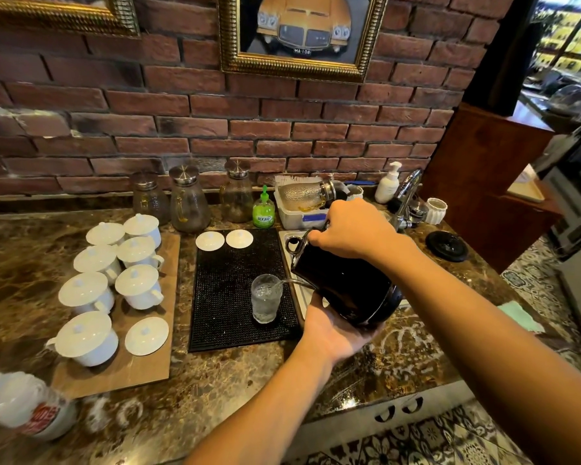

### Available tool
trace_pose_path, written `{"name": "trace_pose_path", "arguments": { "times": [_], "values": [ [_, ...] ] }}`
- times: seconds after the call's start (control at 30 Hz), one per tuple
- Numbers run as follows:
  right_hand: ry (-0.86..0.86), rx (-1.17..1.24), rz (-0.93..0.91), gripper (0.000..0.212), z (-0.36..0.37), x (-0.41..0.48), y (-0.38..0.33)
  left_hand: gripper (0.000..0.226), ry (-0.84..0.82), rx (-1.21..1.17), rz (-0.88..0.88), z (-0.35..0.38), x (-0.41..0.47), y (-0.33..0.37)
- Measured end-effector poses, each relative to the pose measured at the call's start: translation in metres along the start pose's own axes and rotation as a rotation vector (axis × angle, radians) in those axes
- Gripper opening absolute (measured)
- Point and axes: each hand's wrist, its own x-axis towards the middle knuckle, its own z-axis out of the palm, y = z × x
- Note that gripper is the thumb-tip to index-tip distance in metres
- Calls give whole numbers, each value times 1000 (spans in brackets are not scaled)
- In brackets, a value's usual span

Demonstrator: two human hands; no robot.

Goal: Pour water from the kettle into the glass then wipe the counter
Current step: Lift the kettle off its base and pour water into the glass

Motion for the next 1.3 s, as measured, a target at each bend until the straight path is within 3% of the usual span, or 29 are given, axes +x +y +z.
{"name": "trace_pose_path", "arguments": {
  "times": [0.43, 1.3],
  "values": [
    [10, -43, -16, 46, -3, 7, -9, 74, -65, 11, -17, 3, -10, 3],
    [-6, -27, 6, 46, 7, 16, -14, 77, -37, 12, -54, -9, 2, 17]
  ]
}}
